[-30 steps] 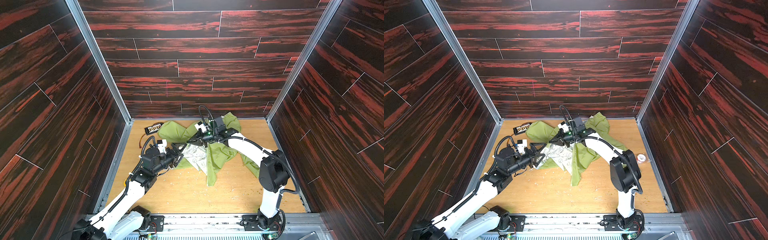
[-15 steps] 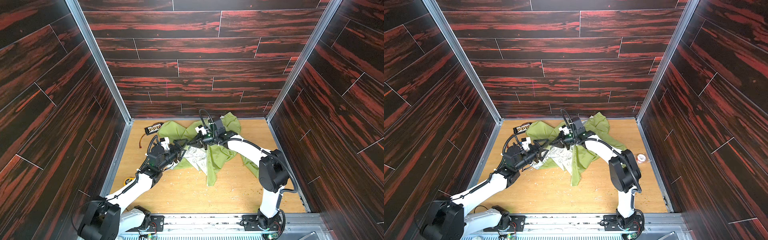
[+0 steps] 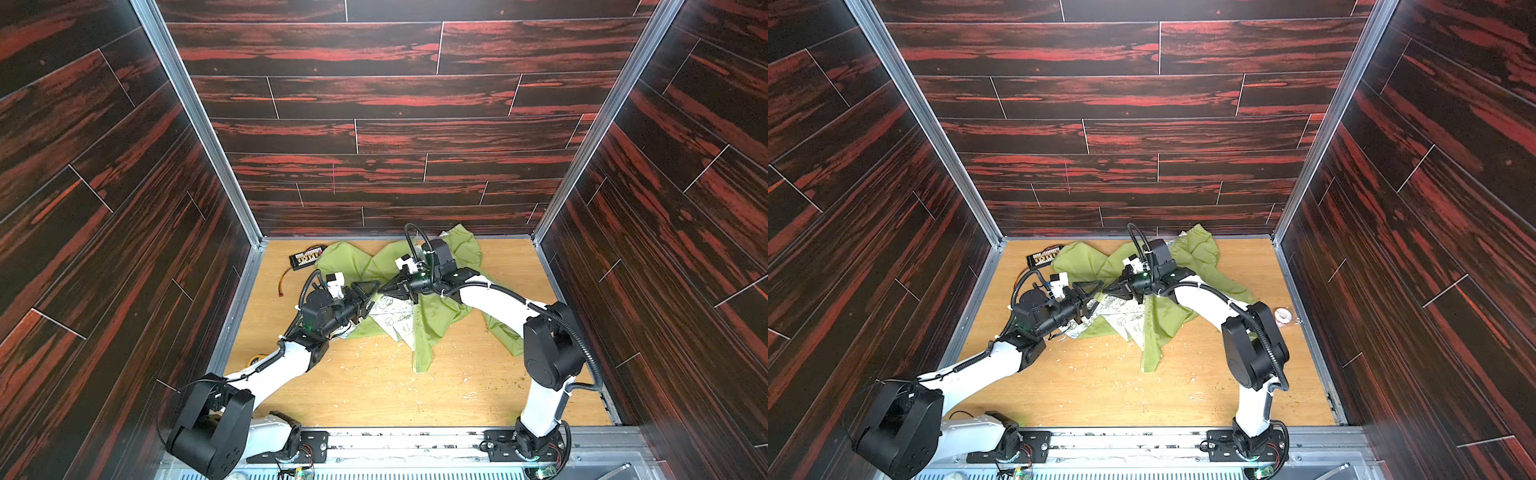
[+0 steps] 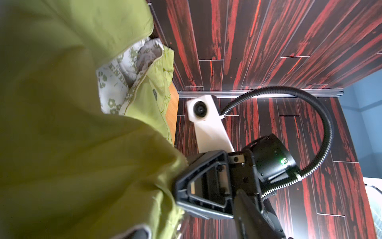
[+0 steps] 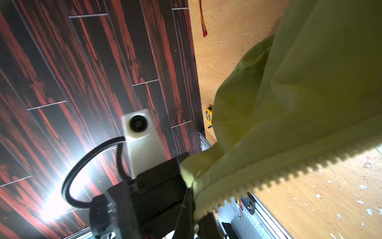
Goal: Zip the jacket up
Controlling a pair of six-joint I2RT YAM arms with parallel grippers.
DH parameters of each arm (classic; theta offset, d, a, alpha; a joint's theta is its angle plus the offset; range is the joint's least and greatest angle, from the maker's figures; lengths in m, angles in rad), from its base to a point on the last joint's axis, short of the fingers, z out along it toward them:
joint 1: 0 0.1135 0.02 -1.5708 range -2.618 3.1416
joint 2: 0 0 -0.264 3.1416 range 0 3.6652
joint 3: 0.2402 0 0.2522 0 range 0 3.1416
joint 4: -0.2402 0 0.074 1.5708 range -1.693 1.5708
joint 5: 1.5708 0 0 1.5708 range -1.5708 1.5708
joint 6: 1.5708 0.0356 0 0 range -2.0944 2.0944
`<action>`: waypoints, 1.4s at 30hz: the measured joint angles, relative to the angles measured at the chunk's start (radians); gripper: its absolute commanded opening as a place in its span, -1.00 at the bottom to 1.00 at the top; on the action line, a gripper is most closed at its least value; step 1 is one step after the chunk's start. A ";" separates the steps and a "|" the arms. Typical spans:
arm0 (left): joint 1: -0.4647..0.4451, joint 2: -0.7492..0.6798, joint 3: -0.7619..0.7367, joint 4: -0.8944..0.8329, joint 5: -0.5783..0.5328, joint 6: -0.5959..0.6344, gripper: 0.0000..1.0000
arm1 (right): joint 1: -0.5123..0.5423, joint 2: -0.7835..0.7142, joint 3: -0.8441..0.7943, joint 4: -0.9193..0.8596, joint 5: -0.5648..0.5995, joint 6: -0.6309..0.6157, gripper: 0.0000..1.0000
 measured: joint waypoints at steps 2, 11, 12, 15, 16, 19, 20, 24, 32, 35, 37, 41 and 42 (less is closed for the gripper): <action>0.000 0.005 0.000 0.000 0.009 -0.001 -0.03 | -0.005 -0.010 -0.019 0.022 -0.003 0.015 -1.00; -0.001 0.007 0.000 0.001 0.027 0.001 -0.59 | -0.015 -0.022 -0.045 0.063 -0.006 0.047 -1.00; -0.001 0.007 0.000 0.001 0.027 0.002 -0.61 | -0.016 -0.022 -0.045 0.066 -0.005 0.047 -1.00; -0.001 0.007 0.000 0.001 0.033 0.002 -0.62 | -0.018 -0.022 -0.045 0.067 -0.005 0.047 -1.00; -0.002 0.007 0.000 0.001 0.034 0.002 -0.63 | -0.018 -0.022 -0.045 0.067 -0.005 0.047 -1.00; -0.003 0.007 0.000 0.001 0.038 0.004 -0.68 | -0.018 -0.022 -0.045 0.067 -0.006 0.047 -1.00; -0.003 0.007 0.000 0.001 0.039 0.004 -0.71 | -0.018 -0.022 -0.045 0.068 -0.006 0.047 -1.00; -0.005 0.008 0.000 0.000 0.042 0.005 -0.79 | -0.020 -0.023 -0.045 0.068 -0.010 0.047 -1.00; -0.017 0.021 0.000 0.000 0.058 0.007 -0.78 | -0.025 -0.037 -0.051 0.067 -0.014 0.046 -1.00; -0.020 0.028 0.000 0.000 0.063 0.010 -0.68 | -0.025 -0.037 -0.051 0.066 -0.014 0.046 -1.00; -0.024 0.033 0.000 0.000 0.065 0.010 -0.63 | -0.025 -0.037 -0.051 0.067 -0.014 0.046 -1.00; -0.027 0.034 0.000 0.000 0.067 0.011 -0.62 | -0.028 -0.037 -0.051 0.067 -0.019 0.046 -1.00; -0.027 0.034 0.000 0.000 0.067 0.011 -0.66 | -0.029 -0.037 -0.051 0.067 -0.021 0.046 -1.00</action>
